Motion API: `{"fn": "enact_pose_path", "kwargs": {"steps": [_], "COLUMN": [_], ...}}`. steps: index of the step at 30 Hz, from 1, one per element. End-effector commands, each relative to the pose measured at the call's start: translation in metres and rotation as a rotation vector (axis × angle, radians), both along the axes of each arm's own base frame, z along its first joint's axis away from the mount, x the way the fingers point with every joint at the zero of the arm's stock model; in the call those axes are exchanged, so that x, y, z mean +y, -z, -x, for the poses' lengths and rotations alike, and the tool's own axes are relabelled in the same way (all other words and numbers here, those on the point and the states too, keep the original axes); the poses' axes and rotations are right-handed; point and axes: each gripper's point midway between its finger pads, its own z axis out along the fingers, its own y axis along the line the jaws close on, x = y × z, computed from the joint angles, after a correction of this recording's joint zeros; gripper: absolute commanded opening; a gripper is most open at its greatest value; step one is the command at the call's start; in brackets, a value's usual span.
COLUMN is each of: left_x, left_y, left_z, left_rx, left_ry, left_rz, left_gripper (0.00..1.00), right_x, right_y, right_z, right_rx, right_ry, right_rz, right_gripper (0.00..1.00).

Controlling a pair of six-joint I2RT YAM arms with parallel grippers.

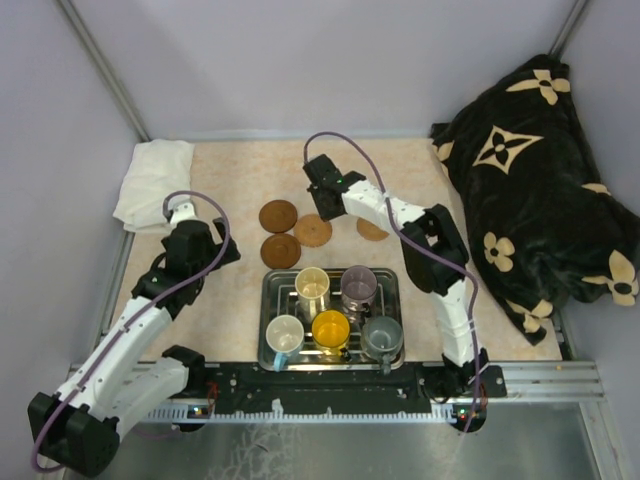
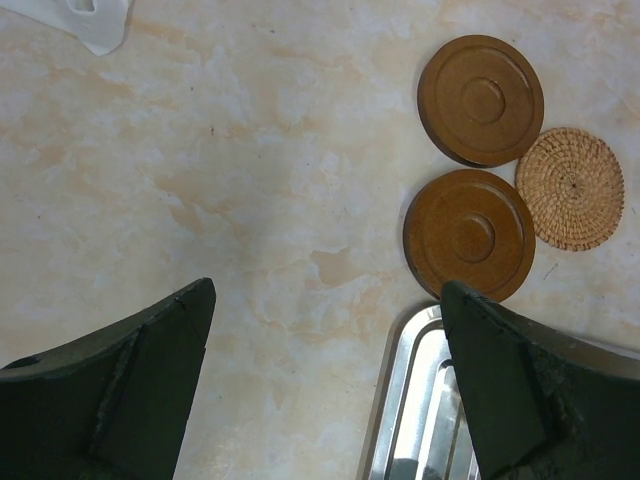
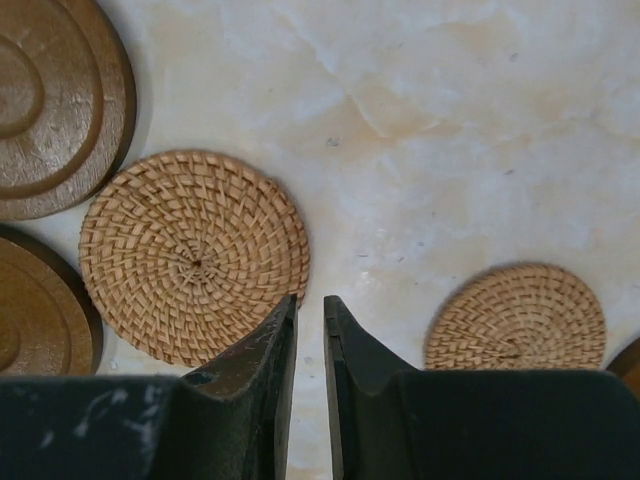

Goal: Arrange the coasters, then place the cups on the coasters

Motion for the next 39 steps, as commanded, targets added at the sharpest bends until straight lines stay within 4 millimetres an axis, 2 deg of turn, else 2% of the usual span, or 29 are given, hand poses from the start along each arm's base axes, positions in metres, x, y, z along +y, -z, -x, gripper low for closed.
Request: {"fn": "enact_pose_path", "kwargs": {"steps": [1,7,16,21,24,32,39], "left_x": [-0.004,-0.006,-0.004,-0.003,-0.003,-0.003,-0.004], "left_y": [0.004,0.01,0.009,0.006,0.006,0.005,0.01], "left_z": [-0.004,-0.004,-0.003,-0.003,-0.004,-0.007,-0.01], "left_rx": [0.0,0.01,0.011,0.004,0.003,0.001,0.013], "left_ry": [0.003,0.006,-0.001,-0.005,-0.004,-0.005,-0.005], "left_rz": [0.013,0.021,0.015,0.013,0.011,0.003,-0.004], "left_gripper": [1.0,1.0,1.0,1.0,1.0,1.0,1.0], "right_x": [0.022,0.037,0.062,0.063,0.057,0.022,-0.002], "right_y": [-0.01,0.003,0.02,0.033,0.045,0.078,0.085], "right_z": [-0.008,-0.007,0.008,0.018,0.024,0.037,0.037], "right_rx": [-0.02,0.017,0.05,0.085,0.107,0.171,0.182], "right_ry": [-0.053,-0.075,-0.135,-0.146,-0.134,-0.036,0.028], "right_rz": [-0.028,-0.052,-0.042,-0.03,-0.012,0.061,0.06], "right_gripper": [0.19,0.2,0.2,0.2,0.21,0.21,0.2]}}
